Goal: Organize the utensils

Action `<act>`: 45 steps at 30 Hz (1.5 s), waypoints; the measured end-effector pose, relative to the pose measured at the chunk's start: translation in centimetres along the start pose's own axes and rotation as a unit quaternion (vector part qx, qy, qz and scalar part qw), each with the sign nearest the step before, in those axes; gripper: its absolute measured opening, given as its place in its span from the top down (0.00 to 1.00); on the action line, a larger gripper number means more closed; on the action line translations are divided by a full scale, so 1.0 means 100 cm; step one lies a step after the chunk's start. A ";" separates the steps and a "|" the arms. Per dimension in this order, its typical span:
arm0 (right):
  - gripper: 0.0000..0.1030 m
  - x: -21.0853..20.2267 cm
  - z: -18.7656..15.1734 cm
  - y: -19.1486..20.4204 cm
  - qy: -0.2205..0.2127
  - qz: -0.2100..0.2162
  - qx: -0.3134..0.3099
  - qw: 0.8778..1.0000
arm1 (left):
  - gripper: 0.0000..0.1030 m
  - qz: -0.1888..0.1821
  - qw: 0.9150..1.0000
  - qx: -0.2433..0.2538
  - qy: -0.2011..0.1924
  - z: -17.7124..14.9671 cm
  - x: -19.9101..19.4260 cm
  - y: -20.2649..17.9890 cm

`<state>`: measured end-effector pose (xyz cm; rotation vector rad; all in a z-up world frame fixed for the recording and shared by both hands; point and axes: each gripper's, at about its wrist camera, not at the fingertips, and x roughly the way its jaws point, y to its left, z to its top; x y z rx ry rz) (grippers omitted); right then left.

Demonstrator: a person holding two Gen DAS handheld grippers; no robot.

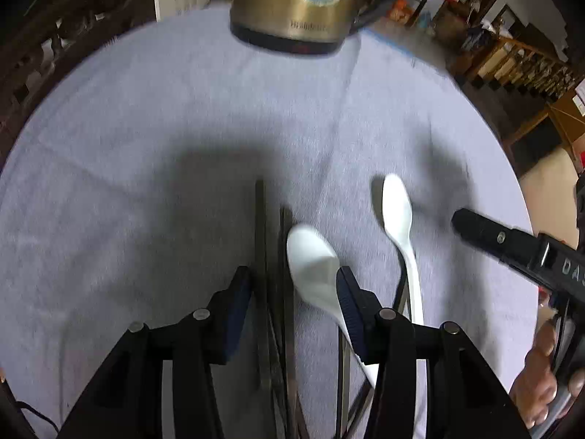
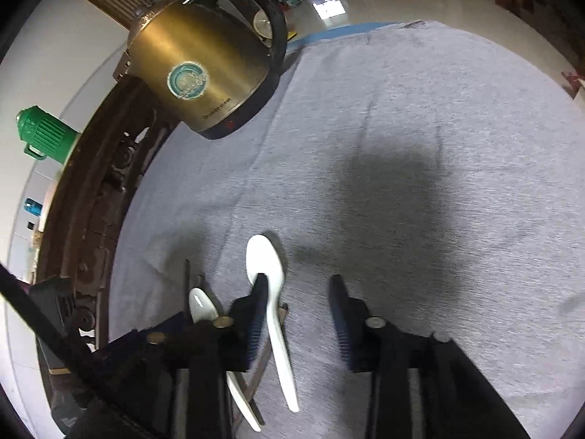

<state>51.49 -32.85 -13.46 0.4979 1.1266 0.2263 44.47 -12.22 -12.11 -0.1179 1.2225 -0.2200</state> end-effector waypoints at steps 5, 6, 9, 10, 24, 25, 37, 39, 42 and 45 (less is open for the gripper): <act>0.54 0.018 0.006 0.016 0.011 0.001 -0.011 1.000 | 0.90 -0.013 1.000 0.024 -0.009 0.008 0.003 0.001; 0.53 0.023 0.009 0.020 0.014 -0.002 -0.014 1.000 | 0.91 -0.018 0.999 0.029 -0.011 0.009 0.004 0.004; 0.51 0.038 0.013 0.031 0.025 -0.023 -0.027 0.999 | 0.91 -0.021 0.998 0.045 -0.025 0.012 -0.004 0.011; 0.51 0.044 0.013 0.033 0.032 -0.032 -0.030 0.999 | 0.91 -0.023 0.998 0.051 -0.031 0.015 -0.008 0.015; 0.69 0.056 -0.001 0.071 0.044 -0.174 -0.104 0.978 | 0.91 -0.073 0.990 0.108 -0.060 -0.009 -0.060 0.028; 0.69 0.052 -0.004 0.067 0.043 -0.171 -0.097 0.980 | 0.91 -0.080 0.989 0.107 -0.061 -0.013 -0.063 0.032; 0.69 -0.051 -0.061 0.051 -0.055 -0.088 -0.063 0.993 | 0.83 -0.104 0.986 0.104 -0.083 -0.040 -0.093 0.064; 0.69 -0.064 -0.073 0.051 -0.069 -0.077 -0.057 0.993 | 0.77 -0.094 0.988 0.091 -0.082 -0.043 -0.095 0.071; 0.69 -0.081 -0.091 0.047 -0.082 -0.066 -0.047 0.993 | 0.77 -0.082 0.990 0.087 -0.079 -0.052 -0.097 0.076; 0.69 -0.094 -0.106 0.044 -0.090 -0.056 -0.041 0.994 | 0.77 -0.074 0.990 0.104 -0.065 -0.061 -0.096 0.068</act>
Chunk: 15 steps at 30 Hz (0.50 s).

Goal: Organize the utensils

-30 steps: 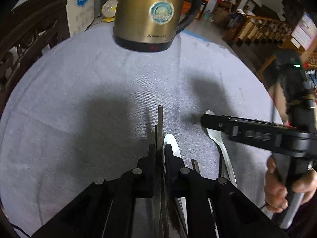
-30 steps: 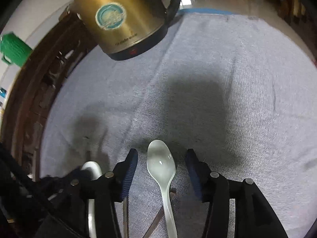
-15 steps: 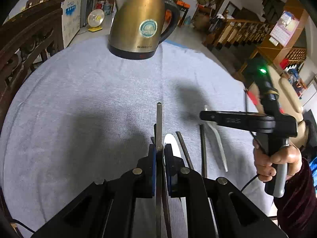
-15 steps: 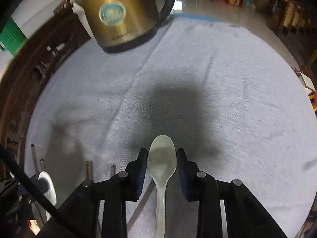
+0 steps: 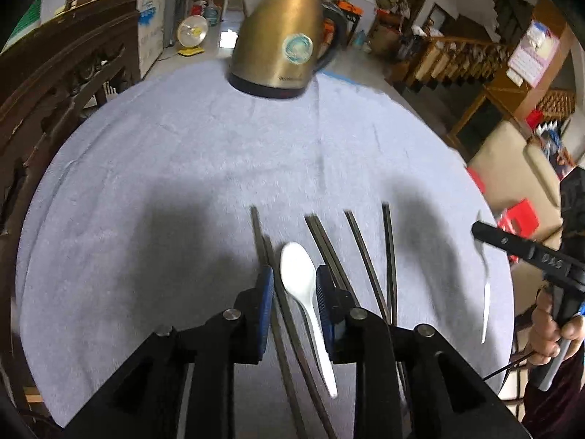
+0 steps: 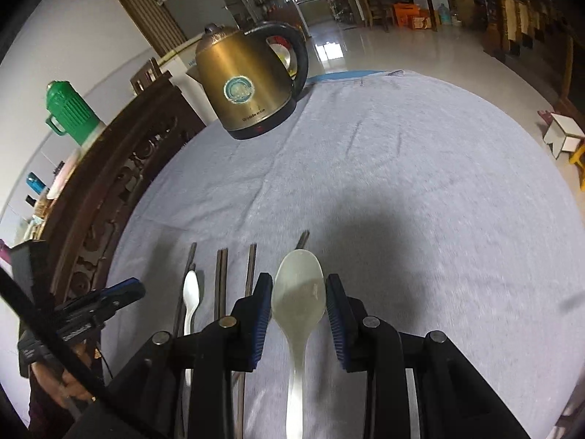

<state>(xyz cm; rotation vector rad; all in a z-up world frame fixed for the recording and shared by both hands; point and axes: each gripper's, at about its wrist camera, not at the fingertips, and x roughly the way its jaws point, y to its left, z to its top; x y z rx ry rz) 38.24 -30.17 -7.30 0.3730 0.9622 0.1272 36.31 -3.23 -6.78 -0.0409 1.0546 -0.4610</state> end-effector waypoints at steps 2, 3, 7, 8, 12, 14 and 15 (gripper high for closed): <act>0.69 -0.007 -0.008 -0.004 -0.007 0.007 0.006 1.000 | 0.76 0.003 1.000 0.003 0.018 -0.002 0.007 -0.007; 0.69 -0.010 -0.012 -0.006 -0.009 0.011 0.009 1.000 | 0.71 0.010 0.999 0.001 0.030 -0.003 0.012 -0.010; 0.69 -0.023 -0.023 -0.009 -0.018 0.023 0.015 0.999 | 0.61 0.058 0.997 0.000 0.050 0.002 0.042 -0.020; 0.69 -0.025 -0.026 -0.009 -0.019 0.025 0.014 0.999 | 0.60 0.071 0.996 0.003 0.053 0.003 0.048 -0.023; 0.69 -0.027 -0.036 -0.012 -0.013 0.026 0.015 0.999 | 0.65 0.086 0.995 0.014 0.048 0.008 0.063 -0.034; 0.69 -0.028 -0.041 -0.013 -0.011 0.030 0.017 0.999 | 0.95 0.072 0.996 0.007 0.056 0.008 0.068 -0.032; 0.69 -0.030 -0.042 -0.013 -0.012 0.030 0.016 0.999 | 0.96 0.067 0.996 0.006 0.058 0.008 0.069 -0.031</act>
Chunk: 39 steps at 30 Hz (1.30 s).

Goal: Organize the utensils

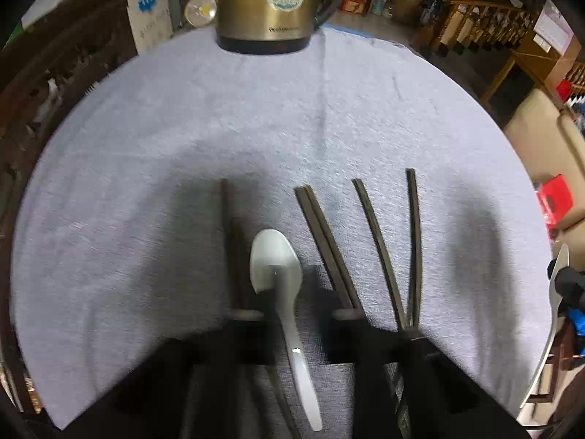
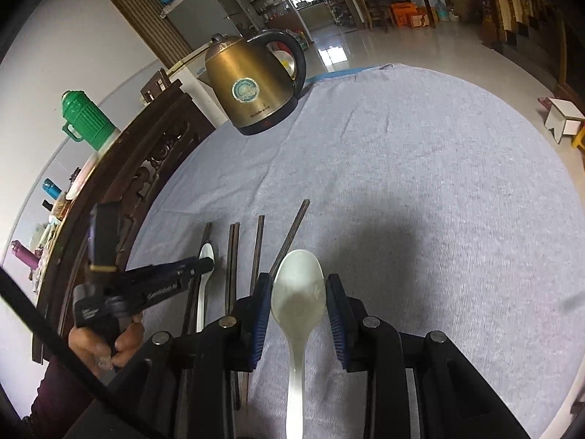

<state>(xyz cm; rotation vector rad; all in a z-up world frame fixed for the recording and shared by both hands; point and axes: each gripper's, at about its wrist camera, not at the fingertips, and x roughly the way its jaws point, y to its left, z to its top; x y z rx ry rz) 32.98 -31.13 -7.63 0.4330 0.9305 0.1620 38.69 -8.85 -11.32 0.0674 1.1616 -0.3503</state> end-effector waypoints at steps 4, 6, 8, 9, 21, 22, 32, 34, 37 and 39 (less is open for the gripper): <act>0.69 -0.013 -0.007 0.004 -0.011 0.008 -0.005 1.000 | 0.97 -0.009 1.000 0.002 -0.023 -0.006 -0.015 0.006; 0.69 -0.021 -0.012 0.007 -0.019 0.016 -0.007 1.000 | 0.98 -0.014 0.999 0.007 -0.042 -0.010 -0.030 0.006; 0.69 -0.029 -0.017 0.011 -0.027 0.022 -0.008 0.999 | 0.97 0.002 0.999 0.008 -0.051 -0.011 -0.042 0.007; 0.69 -0.034 -0.021 0.013 -0.034 0.023 -0.008 0.999 | 0.97 0.007 0.999 0.001 -0.048 -0.009 -0.043 0.009; 0.69 -0.045 -0.038 0.000 -0.052 0.029 0.016 0.998 | 0.55 0.034 0.999 -0.013 0.016 0.000 0.007 -0.002; 0.69 -0.046 -0.037 -0.002 -0.052 0.029 0.019 0.998 | 0.55 0.046 0.999 -0.009 0.007 0.001 0.007 -0.004; 0.69 -0.051 -0.036 -0.008 -0.057 0.030 0.022 0.998 | 0.71 0.020 0.999 0.023 -0.038 -0.004 -0.018 -0.006; 0.69 -0.059 -0.037 -0.001 -0.065 0.036 0.015 0.997 | 0.70 0.005 0.998 0.026 -0.062 -0.008 -0.042 -0.008; 0.69 -0.082 -0.040 0.017 -0.097 0.053 -0.005 0.994 | 0.70 -0.020 0.992 0.028 -0.120 -0.020 -0.089 -0.013; 0.69 -0.096 -0.044 0.026 -0.119 0.067 -0.012 0.991 | 0.70 -0.043 0.985 0.028 -0.167 -0.032 -0.124 -0.018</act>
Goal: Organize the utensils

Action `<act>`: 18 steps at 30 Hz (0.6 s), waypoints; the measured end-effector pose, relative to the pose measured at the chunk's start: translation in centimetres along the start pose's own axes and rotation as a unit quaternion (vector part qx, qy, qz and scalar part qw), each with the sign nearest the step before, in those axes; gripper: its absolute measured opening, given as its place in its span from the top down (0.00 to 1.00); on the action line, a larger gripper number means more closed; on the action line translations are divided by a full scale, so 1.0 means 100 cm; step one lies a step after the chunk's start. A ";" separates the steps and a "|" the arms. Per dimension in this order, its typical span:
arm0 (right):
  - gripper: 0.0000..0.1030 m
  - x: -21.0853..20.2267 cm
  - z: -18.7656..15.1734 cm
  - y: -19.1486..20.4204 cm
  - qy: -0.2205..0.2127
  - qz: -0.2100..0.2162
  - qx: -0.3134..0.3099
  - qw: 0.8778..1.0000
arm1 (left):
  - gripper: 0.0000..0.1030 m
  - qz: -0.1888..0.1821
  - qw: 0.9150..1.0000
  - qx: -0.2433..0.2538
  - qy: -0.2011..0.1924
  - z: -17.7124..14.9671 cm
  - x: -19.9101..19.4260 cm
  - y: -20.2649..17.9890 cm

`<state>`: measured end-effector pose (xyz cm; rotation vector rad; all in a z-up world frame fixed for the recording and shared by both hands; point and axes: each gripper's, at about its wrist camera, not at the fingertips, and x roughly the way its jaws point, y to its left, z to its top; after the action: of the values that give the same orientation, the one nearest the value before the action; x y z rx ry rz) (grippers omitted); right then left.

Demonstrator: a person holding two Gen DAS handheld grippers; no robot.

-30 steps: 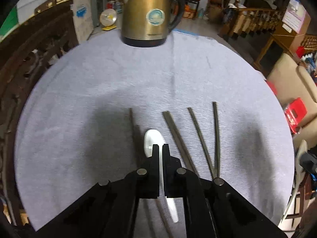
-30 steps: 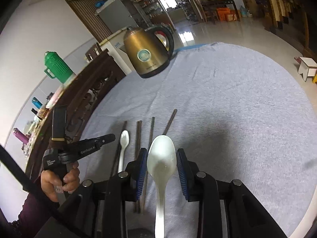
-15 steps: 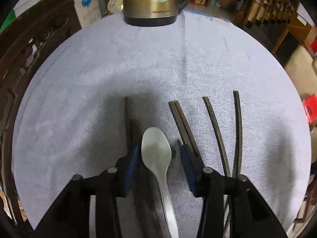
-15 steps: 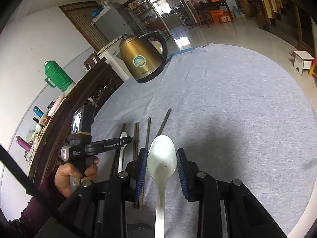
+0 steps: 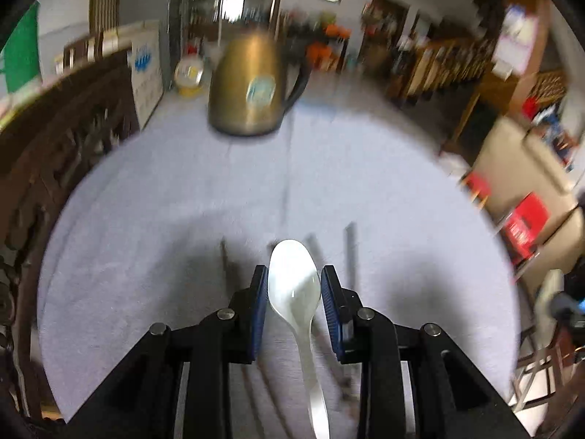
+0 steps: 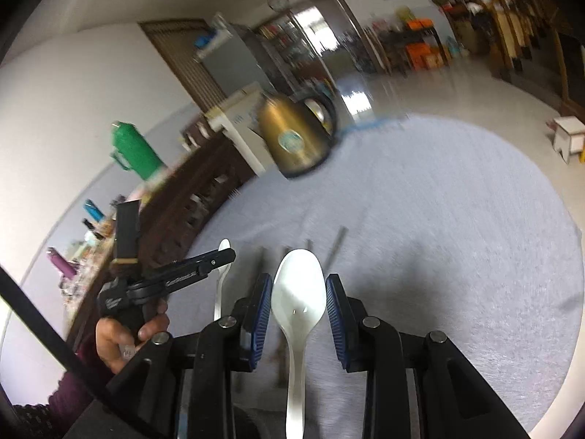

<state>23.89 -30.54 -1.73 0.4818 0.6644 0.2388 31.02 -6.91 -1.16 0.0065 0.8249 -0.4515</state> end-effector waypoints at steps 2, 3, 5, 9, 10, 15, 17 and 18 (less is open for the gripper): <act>0.69 -0.013 -0.004 0.012 -0.025 0.021 -0.005 0.999 | 0.70 -0.021 0.999 -0.005 -0.044 -0.001 -0.027 -0.010; 0.69 -0.019 -0.007 0.017 -0.036 0.030 -0.006 0.999 | 0.70 -0.030 0.998 -0.008 -0.063 -0.004 -0.039 -0.015; 0.69 -0.027 -0.017 0.025 -0.057 0.046 -0.003 0.997 | 0.70 -0.050 0.993 -0.019 -0.101 -0.013 -0.060 -0.022; 0.69 -0.037 -0.041 0.035 -0.091 0.048 0.003 0.995 | 0.70 -0.070 0.981 -0.055 -0.171 -0.037 -0.083 -0.031; 0.69 -0.037 -0.049 0.037 -0.100 0.040 0.002 0.994 | 0.70 -0.071 0.980 -0.061 -0.177 -0.040 -0.086 -0.033; 0.69 -0.031 -0.067 0.040 -0.117 0.020 0.011 0.993 | 0.70 -0.073 0.979 -0.081 -0.171 -0.062 -0.077 -0.049; 0.69 -0.027 -0.072 0.040 -0.124 0.005 0.008 0.992 | 0.70 -0.067 0.981 -0.087 -0.162 -0.070 -0.073 -0.054; 0.69 -0.026 -0.074 0.040 -0.124 -0.001 0.007 0.992 | 0.70 -0.066 0.981 -0.091 -0.155 -0.072 -0.070 -0.055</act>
<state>16.90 -25.41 -3.39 0.5143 0.4235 0.1692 19.62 -7.89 -0.22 -0.2835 0.5573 -0.4870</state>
